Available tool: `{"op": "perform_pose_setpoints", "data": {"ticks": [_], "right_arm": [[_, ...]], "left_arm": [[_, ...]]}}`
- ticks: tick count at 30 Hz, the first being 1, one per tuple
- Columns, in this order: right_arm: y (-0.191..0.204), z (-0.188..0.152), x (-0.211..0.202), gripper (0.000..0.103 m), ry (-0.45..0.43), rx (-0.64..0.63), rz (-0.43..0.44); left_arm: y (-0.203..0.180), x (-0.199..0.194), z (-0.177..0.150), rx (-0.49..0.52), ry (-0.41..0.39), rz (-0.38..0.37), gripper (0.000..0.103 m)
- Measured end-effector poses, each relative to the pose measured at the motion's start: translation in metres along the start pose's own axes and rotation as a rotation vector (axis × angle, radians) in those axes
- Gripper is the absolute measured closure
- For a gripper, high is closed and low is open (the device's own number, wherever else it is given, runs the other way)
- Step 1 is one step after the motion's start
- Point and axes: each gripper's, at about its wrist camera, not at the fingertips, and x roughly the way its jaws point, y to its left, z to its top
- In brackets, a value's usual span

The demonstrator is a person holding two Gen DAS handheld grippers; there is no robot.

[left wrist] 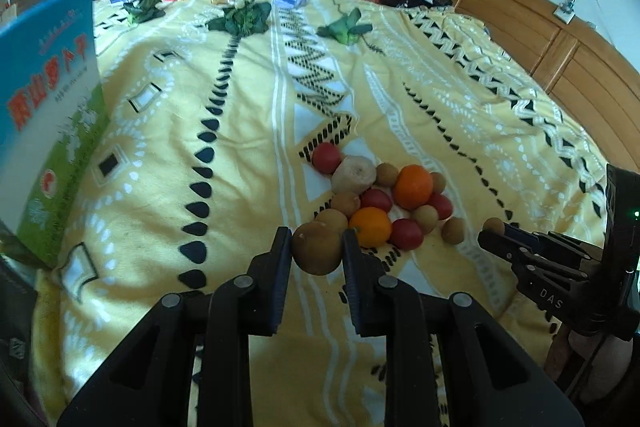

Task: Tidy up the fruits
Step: 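Carry both held fruits over to the steel bowl beside the bed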

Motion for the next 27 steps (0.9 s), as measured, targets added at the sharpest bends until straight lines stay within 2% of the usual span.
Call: {"op": "perform_pose_setpoints", "data": {"ticks": [7,13,18,21,23,27], "right_arm": [[0.043,0.021,-0.049,0.080,-0.078,-0.045,0.037],[0.113,0.047,-0.094,0.080,-0.150,-0.123,0.110],[0.190,0.061,-0.120,0.080,-0.188,-0.203,0.229],[0.243,0.068,-0.127,0.080,-0.189,-0.259,0.310],[0.284,0.074,-0.129,0.080,-0.190,-0.310,0.369],[0.373,0.075,-0.130,0.080,-0.163,-0.433,0.479]], "left_arm": [[0.022,-0.083,0.011,-0.030,-0.110,0.024,0.078],[0.077,-0.177,0.015,-0.101,-0.236,0.097,0.078],[0.151,-0.255,0.008,-0.200,-0.320,0.226,0.078],[0.199,-0.297,-0.004,-0.263,-0.360,0.339,0.078],[0.231,-0.322,-0.016,-0.302,-0.372,0.425,0.078],[0.294,-0.353,-0.045,-0.415,-0.360,0.536,0.078]]}}
